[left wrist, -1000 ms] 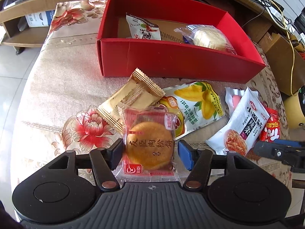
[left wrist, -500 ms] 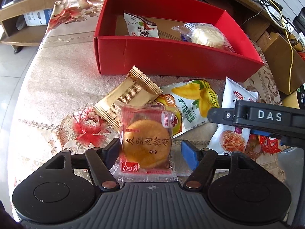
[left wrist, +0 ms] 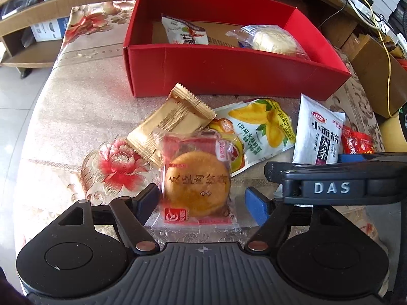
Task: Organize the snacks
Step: 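Grasp the round pastry packet with the left gripper while the right gripper grasps the white spicy-strip bag, then carry the pastry packet with the left gripper while the right gripper carries the white bag over the box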
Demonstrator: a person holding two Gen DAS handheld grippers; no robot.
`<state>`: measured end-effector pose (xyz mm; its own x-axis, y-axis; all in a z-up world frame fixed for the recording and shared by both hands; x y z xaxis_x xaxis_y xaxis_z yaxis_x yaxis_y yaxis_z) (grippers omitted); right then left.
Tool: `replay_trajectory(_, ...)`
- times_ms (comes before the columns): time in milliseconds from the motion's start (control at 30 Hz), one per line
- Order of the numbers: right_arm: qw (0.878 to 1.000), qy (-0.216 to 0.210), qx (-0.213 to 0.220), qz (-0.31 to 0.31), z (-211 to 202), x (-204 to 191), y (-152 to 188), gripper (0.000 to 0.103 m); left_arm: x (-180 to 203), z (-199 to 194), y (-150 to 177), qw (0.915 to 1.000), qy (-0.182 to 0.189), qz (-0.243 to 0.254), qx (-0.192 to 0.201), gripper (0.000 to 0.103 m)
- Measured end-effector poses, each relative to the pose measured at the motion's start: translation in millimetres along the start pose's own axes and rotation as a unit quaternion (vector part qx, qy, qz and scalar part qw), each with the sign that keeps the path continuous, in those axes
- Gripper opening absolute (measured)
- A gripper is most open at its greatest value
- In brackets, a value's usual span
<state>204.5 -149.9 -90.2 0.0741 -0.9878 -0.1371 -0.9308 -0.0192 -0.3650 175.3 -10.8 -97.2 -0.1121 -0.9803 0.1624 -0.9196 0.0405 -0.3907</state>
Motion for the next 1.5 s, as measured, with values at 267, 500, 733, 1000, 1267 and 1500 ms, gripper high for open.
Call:
replay_trajectory(267, 0.999, -0.011, 0.02, 0.043, -21.1, 35.4, 5.7, 0.049, -11.5, -8.2, 0.1, 0.9992, 0.015, -0.036, -0.004, 0.084)
replay_trajectory(500, 0.999, 0.005, 0.022, 0.022, -40.2, 46.1, 27.8, 0.047, -4.4, -0.9, -6.6, 0.999, 0.01, -0.043, -0.006, 0.084)
replay_trajectory(733, 0.999, -0.006, 0.028, 0.015, -44.8, 42.4, 29.3, 0.047, 4.3, 3.0, -9.3, 0.9994, -0.027, -0.024, 0.004, 0.066)
replay_trajectory(1000, 0.999, -0.017, 0.039, 0.009, -51.9, 39.0, 27.4, 0.047, 14.1, -2.4, -0.5, 0.9998, -0.012, -0.012, 0.003, 0.062)
replay_trajectory(1267, 0.999, -0.013, 0.033, -0.009, -51.1, 30.9, 31.8, 0.047, 30.2, -8.0, 10.9, 1.0, -0.001, 0.006, 0.001, 0.062)
replay_trajectory(1500, 1.0, -0.005, 0.007, -0.026, -36.2, 27.7, 42.6, 0.047, 33.3, -3.4, 18.8, 0.9997, -0.008, 0.022, -0.009, 0.063)
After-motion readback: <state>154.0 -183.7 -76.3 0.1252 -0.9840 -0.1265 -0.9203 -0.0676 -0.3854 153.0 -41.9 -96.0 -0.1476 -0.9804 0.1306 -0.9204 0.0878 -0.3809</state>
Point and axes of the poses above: each gripper's, at about its wrist camera, not at the fingertips, and z roughly the way its jaws point, x to its right, y to its underside, the point moved 6 cm from there along z, roughly the way its jaws point, and after that the axes turned 4 degrees about -z, right-handed, at the moved point
